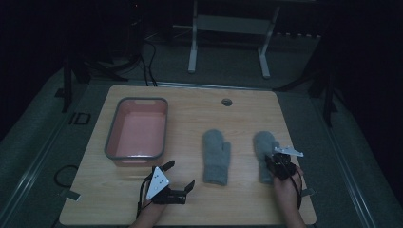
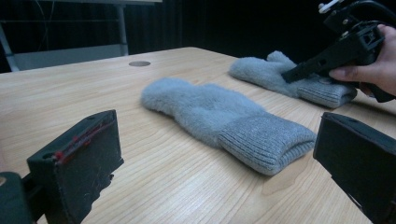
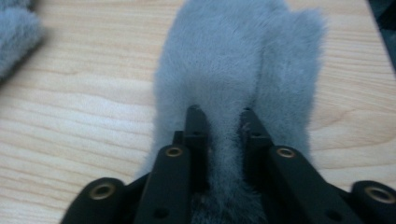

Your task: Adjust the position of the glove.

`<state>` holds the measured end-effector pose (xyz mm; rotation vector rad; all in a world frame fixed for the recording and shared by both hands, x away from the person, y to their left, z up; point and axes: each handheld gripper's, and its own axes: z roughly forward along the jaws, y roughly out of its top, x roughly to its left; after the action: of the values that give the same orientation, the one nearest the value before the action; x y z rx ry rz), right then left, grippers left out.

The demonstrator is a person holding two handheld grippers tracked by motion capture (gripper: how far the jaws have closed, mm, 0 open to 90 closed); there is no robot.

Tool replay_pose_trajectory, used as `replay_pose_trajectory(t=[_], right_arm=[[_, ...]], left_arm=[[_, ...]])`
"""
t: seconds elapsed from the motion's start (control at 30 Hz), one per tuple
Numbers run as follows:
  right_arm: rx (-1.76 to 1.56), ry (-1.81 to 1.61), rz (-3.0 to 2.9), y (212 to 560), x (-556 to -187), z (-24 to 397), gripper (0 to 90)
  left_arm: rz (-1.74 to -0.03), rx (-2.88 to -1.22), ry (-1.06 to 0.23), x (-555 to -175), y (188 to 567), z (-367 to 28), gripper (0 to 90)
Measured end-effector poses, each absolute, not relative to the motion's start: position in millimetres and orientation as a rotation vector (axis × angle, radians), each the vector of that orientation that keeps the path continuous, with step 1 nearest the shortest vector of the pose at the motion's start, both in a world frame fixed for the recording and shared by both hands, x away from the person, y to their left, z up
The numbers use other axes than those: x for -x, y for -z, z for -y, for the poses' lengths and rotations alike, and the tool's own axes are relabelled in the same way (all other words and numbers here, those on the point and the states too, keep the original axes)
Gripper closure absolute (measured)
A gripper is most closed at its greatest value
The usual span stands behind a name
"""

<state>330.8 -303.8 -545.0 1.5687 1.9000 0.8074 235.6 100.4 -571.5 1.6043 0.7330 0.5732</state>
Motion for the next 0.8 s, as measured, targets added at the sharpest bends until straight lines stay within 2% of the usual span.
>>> replay_pose_trajectory(t=[0.37,0.5,0.8], right_arm=[[-1.628,-0.887,-1.794,505,-326,289,80.2],[-1.598,-0.959,-1.761,474,-323,264,80.2],[-1.606,-1.044,-1.786,462,-320,223,80.2]], left_arm=[[-0.732,-1.605,-0.574,-236,571,-100,1.2],[-0.736,-1.604,-0.574,-236,571,-100,1.3],[-0.734,-1.606,-0.578,-235,571,-100,1.2]])
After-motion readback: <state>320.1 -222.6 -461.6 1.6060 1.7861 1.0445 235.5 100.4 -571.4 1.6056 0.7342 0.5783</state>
